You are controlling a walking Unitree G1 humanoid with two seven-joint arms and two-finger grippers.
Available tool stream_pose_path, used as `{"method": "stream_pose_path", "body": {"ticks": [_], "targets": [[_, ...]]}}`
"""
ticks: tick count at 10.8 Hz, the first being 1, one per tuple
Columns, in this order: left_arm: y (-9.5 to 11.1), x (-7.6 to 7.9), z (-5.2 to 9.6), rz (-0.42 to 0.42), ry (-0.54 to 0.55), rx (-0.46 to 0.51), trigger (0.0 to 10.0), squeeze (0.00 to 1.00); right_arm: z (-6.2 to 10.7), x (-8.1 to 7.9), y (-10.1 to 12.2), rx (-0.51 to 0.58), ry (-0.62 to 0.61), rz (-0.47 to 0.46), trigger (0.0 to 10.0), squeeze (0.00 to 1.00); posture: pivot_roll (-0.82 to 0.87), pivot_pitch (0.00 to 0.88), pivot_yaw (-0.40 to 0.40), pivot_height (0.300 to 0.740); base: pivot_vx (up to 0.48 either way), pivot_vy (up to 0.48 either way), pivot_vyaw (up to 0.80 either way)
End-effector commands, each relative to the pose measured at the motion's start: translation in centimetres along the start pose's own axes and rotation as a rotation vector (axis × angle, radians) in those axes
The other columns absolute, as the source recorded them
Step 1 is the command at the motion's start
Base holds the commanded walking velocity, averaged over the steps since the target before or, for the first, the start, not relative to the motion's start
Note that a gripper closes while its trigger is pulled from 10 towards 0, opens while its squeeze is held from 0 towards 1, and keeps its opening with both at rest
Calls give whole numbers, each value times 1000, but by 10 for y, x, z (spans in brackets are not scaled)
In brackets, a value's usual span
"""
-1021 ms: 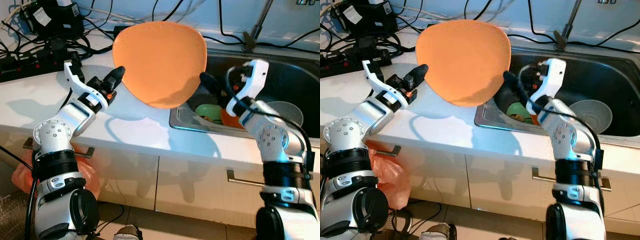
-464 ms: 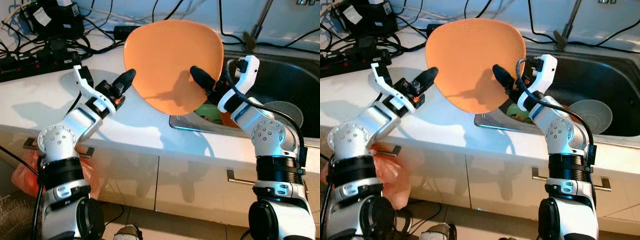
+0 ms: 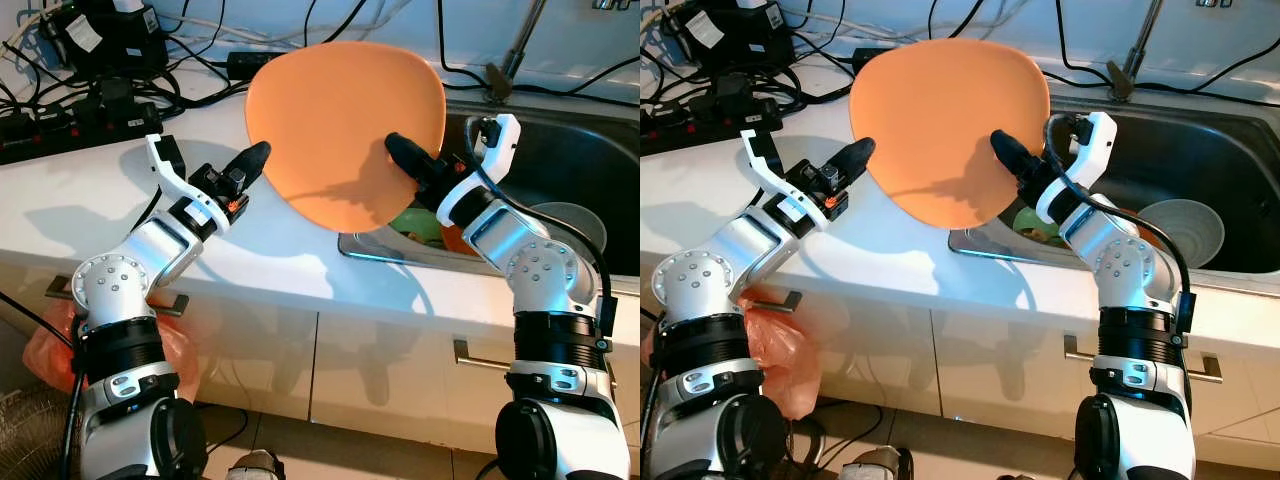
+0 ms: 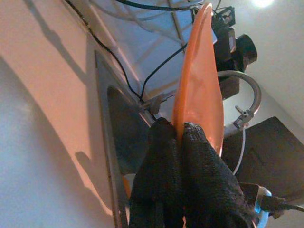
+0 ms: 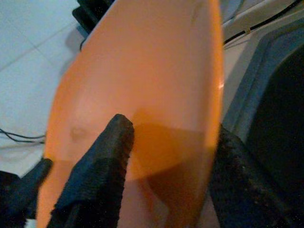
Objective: Kitchen organization
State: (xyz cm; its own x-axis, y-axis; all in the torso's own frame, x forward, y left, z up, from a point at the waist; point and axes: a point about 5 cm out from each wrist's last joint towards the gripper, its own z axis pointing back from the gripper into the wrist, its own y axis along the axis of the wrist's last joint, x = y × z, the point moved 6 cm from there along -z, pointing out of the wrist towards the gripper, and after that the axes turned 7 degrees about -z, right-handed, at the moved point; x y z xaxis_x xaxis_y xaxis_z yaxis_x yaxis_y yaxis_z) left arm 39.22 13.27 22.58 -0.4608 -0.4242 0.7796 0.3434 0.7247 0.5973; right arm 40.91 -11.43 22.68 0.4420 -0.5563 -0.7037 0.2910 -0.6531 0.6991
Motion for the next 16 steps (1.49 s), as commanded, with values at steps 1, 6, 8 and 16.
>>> {"method": "stream_pose_path", "body": {"ticks": [1, 6, 8, 16], "targets": [[7, 12, -1, 20, -77, 16, 0, 0, 0, -8, 3, -7, 42, -44, 0, 0, 150, 81, -14, 740, 0, 0, 0], [4, -11, 12, 70, -49, -12, 0, 0, 10, -15, -6, -65, 126, -114, 0, 0, 150, 83, -13, 740, 0, 0, 0], [1, -14, 14, 83, -49, -23, 0, 0, 15, -17, -10, -86, 148, -125, 0, 0, 149, 83, -11, 740, 0, 0, 0], [-9, -22, 14, 26, -28, -75, 10000, 914, 22, -10, -14, -116, 130, -127, 0, 0, 151, 78, -11, 740, 0, 0, 0]]}}
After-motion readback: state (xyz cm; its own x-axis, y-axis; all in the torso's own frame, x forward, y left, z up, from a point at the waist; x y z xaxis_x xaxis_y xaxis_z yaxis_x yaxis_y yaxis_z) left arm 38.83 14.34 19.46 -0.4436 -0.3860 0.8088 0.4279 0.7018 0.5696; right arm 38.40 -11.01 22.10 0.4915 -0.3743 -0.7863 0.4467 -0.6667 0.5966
